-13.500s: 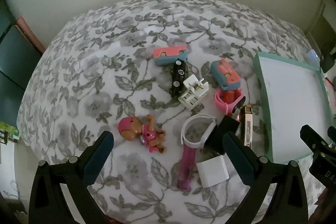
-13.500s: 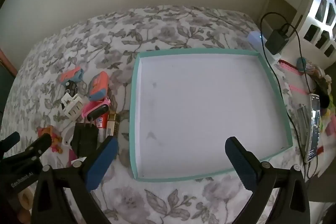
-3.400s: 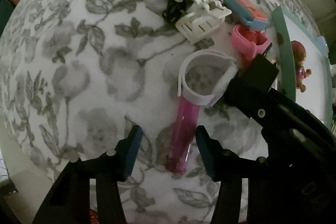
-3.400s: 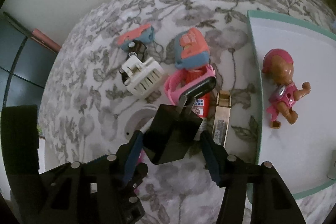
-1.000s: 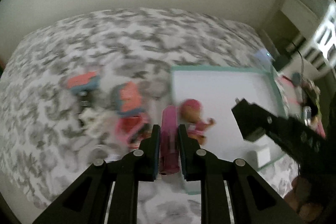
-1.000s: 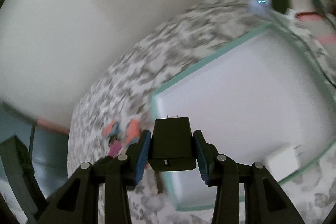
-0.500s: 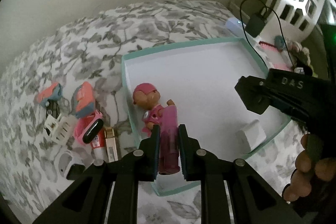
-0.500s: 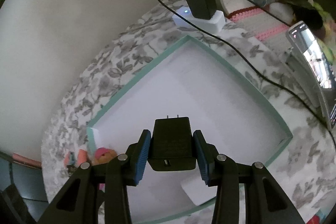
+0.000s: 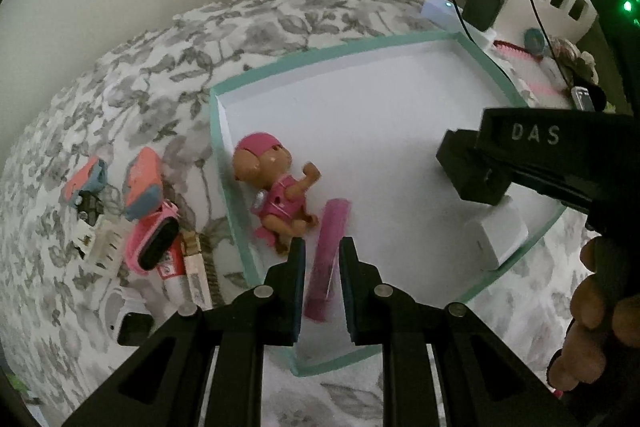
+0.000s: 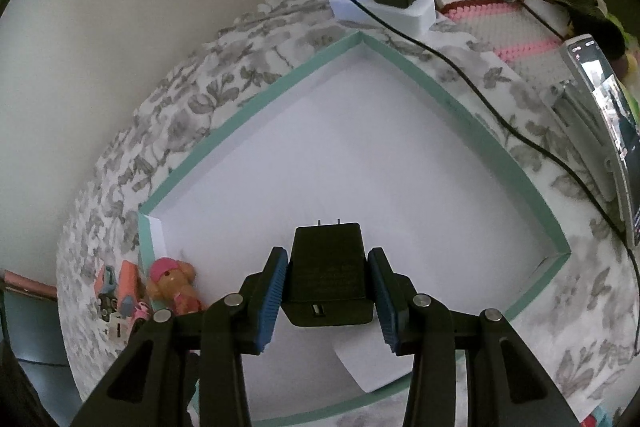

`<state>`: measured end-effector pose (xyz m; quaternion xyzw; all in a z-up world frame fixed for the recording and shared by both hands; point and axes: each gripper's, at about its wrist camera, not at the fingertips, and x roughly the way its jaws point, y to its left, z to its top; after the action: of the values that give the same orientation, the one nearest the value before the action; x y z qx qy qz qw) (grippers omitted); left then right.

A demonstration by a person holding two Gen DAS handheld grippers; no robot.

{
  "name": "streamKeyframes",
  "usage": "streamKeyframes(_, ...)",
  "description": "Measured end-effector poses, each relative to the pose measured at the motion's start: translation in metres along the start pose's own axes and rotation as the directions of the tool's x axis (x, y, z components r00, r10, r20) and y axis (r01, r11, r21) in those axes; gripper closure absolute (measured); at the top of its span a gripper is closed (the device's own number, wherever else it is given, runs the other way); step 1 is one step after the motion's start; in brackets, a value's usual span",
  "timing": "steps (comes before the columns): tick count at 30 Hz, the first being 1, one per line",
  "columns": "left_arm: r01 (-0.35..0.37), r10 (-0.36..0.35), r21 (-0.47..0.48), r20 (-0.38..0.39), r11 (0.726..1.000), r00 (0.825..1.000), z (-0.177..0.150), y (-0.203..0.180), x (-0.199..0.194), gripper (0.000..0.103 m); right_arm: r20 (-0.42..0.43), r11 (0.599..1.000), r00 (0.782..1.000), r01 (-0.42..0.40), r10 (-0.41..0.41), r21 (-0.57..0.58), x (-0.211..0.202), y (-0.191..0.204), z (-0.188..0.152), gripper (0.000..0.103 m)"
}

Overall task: Organize rigid objects
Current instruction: 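Carry the lip balm and black charger into the tray and lower them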

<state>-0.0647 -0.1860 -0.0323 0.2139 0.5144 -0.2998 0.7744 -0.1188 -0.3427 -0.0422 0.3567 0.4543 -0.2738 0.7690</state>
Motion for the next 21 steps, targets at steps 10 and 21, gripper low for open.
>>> streamKeyframes(10, -0.020, 0.020, -0.003, -0.041, 1.000, 0.999, -0.002, 0.001, 0.010, 0.085, -0.028, 0.999, 1.000, 0.010, -0.011, -0.032, 0.007, 0.005, -0.002, 0.059)
streamKeyframes(21, -0.016, 0.015, -0.020, -0.070, 1.000, 0.997, -0.001, 0.004, 0.015, 0.085, -0.050, 0.998, 0.998, 0.031, -0.033, -0.052, 0.013, 0.008, -0.006, 0.059)
